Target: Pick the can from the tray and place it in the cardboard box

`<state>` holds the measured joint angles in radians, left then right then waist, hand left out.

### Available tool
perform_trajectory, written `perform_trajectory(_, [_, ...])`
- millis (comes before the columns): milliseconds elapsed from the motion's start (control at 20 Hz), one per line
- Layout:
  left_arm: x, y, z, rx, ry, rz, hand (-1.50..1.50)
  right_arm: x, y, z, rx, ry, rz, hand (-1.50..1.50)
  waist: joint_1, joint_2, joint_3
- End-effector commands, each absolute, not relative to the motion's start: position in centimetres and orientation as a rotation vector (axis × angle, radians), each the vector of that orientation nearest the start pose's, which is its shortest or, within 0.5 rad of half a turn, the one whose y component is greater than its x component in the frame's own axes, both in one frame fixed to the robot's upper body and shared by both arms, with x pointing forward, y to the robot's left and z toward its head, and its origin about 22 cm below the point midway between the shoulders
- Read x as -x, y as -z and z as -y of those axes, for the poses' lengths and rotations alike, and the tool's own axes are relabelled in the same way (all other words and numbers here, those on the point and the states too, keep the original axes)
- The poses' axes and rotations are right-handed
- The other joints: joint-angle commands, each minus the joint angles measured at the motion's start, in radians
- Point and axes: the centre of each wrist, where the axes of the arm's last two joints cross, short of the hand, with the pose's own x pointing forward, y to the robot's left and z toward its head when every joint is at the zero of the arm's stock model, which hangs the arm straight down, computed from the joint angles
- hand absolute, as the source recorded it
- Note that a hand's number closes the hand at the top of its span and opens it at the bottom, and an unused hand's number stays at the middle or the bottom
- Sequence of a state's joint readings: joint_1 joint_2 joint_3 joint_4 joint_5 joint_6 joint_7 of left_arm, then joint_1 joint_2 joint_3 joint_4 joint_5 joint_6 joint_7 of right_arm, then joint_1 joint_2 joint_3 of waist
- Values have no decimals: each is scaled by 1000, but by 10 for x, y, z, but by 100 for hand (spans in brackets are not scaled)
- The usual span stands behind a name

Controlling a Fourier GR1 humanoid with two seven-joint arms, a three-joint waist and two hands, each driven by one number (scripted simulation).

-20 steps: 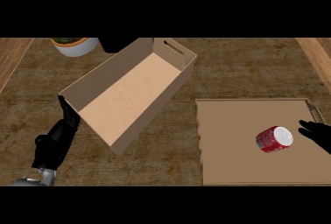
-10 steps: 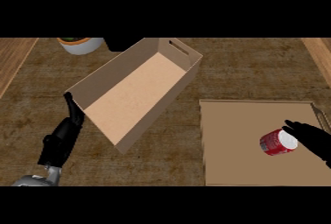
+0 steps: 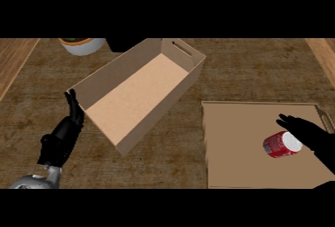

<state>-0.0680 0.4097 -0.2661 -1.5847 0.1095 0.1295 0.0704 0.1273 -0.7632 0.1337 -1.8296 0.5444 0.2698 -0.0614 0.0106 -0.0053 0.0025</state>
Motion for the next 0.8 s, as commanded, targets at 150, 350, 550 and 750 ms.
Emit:
perform_trajectory(150, [-265,-45,-210,5,441,1605,0,-204,-77,326,634,-1391,1283,-150,-26,5,-2])
perform_trajectory(350, [-271,-41,-223,8,435,1612,0,-208,-67,322,603,-1411,1239,-150,-25,7,-3])
perform_trajectory(550, [-277,-58,-218,15,442,1605,0,-220,-57,329,615,-1425,1208,-150,-19,9,-2])
perform_trajectory(750, [-275,-55,-218,37,428,1609,0,-220,-41,328,616,-1428,1169,-150,-19,9,-2])
